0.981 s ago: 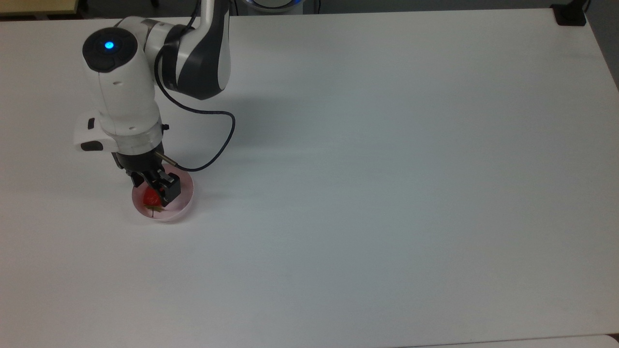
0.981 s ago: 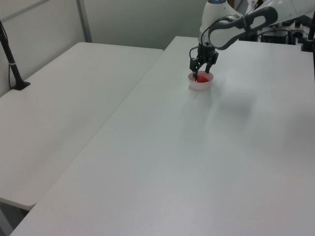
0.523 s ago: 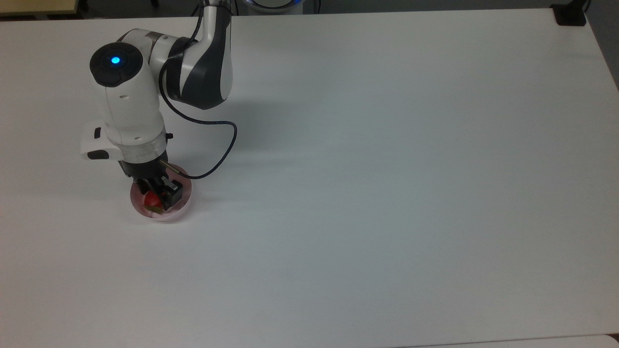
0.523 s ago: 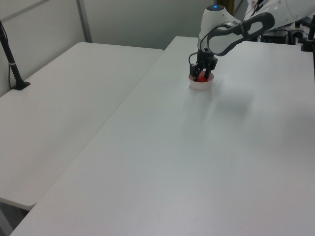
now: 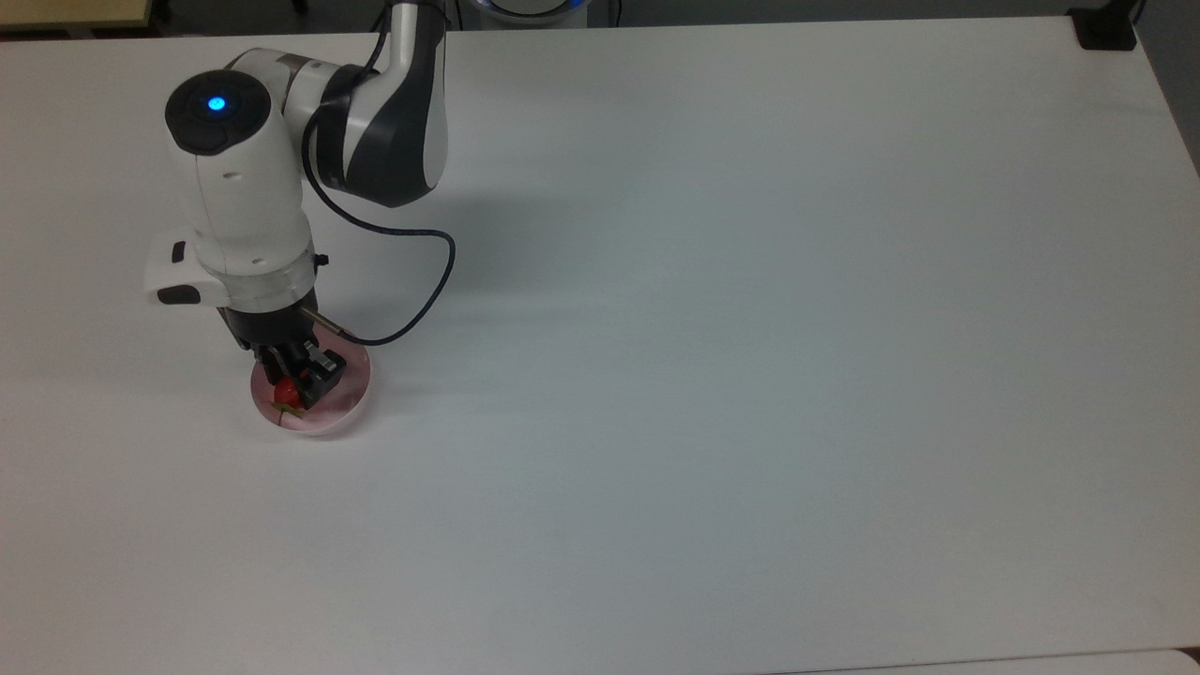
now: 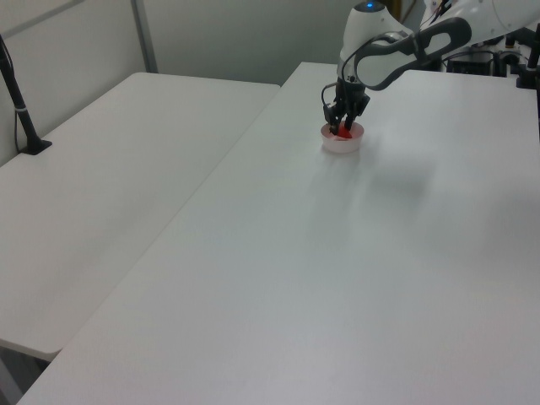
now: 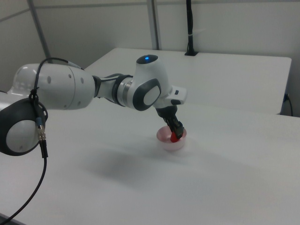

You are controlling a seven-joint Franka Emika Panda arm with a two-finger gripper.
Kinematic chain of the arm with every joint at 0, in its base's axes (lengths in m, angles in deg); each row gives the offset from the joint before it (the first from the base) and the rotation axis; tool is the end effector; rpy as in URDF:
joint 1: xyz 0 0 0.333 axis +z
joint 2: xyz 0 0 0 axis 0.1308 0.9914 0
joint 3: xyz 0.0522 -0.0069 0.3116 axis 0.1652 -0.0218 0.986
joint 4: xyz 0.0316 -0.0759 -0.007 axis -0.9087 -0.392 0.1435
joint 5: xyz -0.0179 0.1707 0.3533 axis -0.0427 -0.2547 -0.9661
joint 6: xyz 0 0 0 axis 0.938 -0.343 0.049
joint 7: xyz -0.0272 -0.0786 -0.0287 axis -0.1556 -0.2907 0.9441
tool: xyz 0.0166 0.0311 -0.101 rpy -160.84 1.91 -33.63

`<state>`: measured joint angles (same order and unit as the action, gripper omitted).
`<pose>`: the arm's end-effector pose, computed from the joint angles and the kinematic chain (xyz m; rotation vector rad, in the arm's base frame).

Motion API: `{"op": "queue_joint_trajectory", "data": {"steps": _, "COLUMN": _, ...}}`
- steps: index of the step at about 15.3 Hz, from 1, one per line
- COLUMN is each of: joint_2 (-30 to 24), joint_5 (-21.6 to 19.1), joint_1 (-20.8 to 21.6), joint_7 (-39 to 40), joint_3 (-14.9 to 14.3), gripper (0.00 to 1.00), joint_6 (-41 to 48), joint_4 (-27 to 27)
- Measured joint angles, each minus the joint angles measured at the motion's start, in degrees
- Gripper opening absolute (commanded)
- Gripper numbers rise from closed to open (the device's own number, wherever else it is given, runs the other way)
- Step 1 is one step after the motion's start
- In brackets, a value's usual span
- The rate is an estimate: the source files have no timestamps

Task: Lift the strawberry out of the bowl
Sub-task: 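Lift the strawberry out of the bowl and carry it beside the bowl, then lower the strawberry onto the table and open the gripper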

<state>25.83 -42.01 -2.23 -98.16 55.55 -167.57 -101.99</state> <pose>0.7163 -0.1655 0.3402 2.9308 -0.8841 0.3808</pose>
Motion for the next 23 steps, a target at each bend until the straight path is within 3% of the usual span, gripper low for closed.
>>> {"op": "queue_joint_trajectory", "data": {"steps": 2, "joint_2": -1.9, "joint_5": 0.0, "joint_1": 0.1, "joint_7": 0.6, "joint_3": 0.2, "gripper": 0.32, "joint_6": 3.6, "joint_4": 0.2}}
{"op": "queue_joint_trajectory", "data": {"steps": 6, "joint_2": -4.3, "joint_5": 0.0, "joint_1": -0.6, "joint_7": 9.0, "joint_3": 0.3, "gripper": 0.32, "joint_6": 7.9, "joint_4": 0.2}}
{"op": "queue_joint_trajectory", "data": {"steps": 11, "joint_2": -4.1, "joint_5": 0.0, "joint_1": -5.7, "joint_7": 27.4, "joint_3": 0.0, "gripper": 0.32, "joint_6": 7.9, "joint_4": -0.1}}
{"op": "queue_joint_trajectory", "data": {"steps": 17, "joint_2": -2.3, "joint_5": 0.0, "joint_1": -11.4, "joint_7": 36.5, "joint_3": -0.1, "gripper": 0.32, "joint_6": 7.9, "joint_4": -0.6}}
{"op": "queue_joint_trajectory", "data": {"steps": 20, "joint_2": -0.1, "joint_5": 0.0, "joint_1": -12.6, "joint_7": 36.6, "joint_3": -0.1, "gripper": 0.43, "joint_6": 5.5, "joint_4": -0.6}}
{"op": "queue_joint_trajectory", "data": {"steps": 21, "joint_2": 0.1, "joint_5": 0.0, "joint_1": -13.0, "joint_7": 36.6, "joint_3": -0.1, "gripper": 0.61, "joint_6": 4.9, "joint_4": -0.6}}
{"op": "queue_joint_trajectory", "data": {"steps": 22, "joint_2": 0.1, "joint_5": 0.0, "joint_1": -13.3, "joint_7": 36.6, "joint_3": -0.1, "gripper": 1.0, "joint_6": 4.7, "joint_4": -0.5}}
{"op": "queue_joint_trajectory", "data": {"steps": 23, "joint_2": 0.1, "joint_5": 0.0, "joint_1": -13.5, "joint_7": 36.6, "joint_3": -0.1, "gripper": 1.0, "joint_6": 4.7, "joint_4": -0.4}}
